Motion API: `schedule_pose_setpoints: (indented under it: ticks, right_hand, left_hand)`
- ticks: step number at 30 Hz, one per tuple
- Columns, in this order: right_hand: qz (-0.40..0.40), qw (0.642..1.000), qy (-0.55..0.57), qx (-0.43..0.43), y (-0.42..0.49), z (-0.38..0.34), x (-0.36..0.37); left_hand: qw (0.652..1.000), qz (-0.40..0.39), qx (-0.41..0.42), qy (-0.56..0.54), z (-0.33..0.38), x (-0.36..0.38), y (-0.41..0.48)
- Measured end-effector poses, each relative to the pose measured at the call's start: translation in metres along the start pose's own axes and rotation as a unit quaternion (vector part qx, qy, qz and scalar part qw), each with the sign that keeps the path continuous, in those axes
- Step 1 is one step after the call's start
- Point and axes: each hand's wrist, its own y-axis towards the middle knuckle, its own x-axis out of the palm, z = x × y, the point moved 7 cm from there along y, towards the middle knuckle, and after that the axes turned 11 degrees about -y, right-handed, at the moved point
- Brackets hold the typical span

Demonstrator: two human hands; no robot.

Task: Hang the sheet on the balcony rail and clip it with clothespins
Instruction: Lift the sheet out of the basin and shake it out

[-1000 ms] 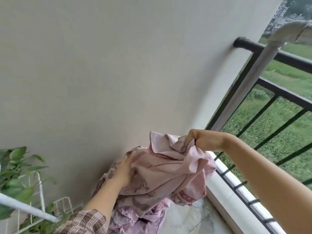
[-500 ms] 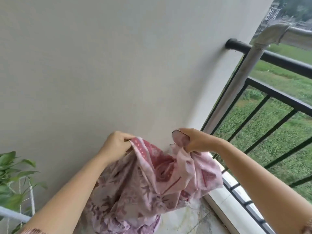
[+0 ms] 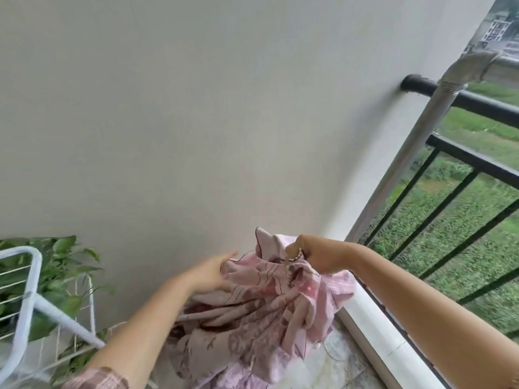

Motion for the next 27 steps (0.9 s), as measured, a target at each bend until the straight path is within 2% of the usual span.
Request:
schedule_pose_setpoints:
  ticks: [2,5,8,11,13,14,17,19,21,23,25,27]
  right_hand:
    - [-0.009,1.000,0.008,-0.018,-0.002,-0.007,0.000]
    - [-0.015,1.000,0.010,-0.007,-0.011,-0.005,0.000]
    - [-0.011,0.999,0.002,0.043,-0.029,0.016,-0.007]
    - [-0.005,0.994,-0.007,0.113,-0.041,0.044,-0.014]
    - [0.054,0.990,0.027,0.129,-0.041,0.040,-0.031]
    - [0.099,0.987,0.056,0.116,-0.039,0.029,-0.043]
    - [0.195,0.961,0.194,0.012,-0.029,-0.025,-0.079]
    - [0.219,0.952,0.210,-0.037,-0.022,-0.057,-0.096]
    - [0.223,0.962,0.155,-0.034,-0.017,-0.075,-0.109]
    - [0.226,0.970,0.085,-0.003,-0.012,-0.075,-0.118]
    - [0.252,0.966,0.056,0.019,-0.010,-0.071,-0.131]
    - [0.294,0.953,0.078,0.018,-0.017,-0.073,-0.151]
  left_hand:
    - [1.000,-0.020,0.004,-0.011,-0.011,0.034,0.007]
    - [0.998,0.035,0.006,0.050,-0.036,0.051,0.023]
    - [0.993,0.066,-0.006,0.093,-0.020,0.019,0.021]
    - [0.980,0.147,0.054,0.125,0.035,-0.054,0.005]
    - [0.973,0.182,0.118,0.076,0.081,-0.092,-0.011]
    - [0.971,0.173,0.164,0.020,0.108,-0.101,-0.021]
    - [0.949,0.091,0.278,-0.122,0.190,-0.089,-0.055]
    - [0.931,0.114,0.325,-0.121,0.223,-0.083,-0.071]
    - [0.919,0.149,0.341,-0.133,0.228,-0.091,-0.080]
    - [0.914,0.148,0.333,-0.179,0.211,-0.102,-0.084]
    - [0.912,0.131,0.300,-0.246,0.175,-0.107,-0.084]
    - [0.931,0.127,0.227,-0.256,0.131,-0.101,-0.080]
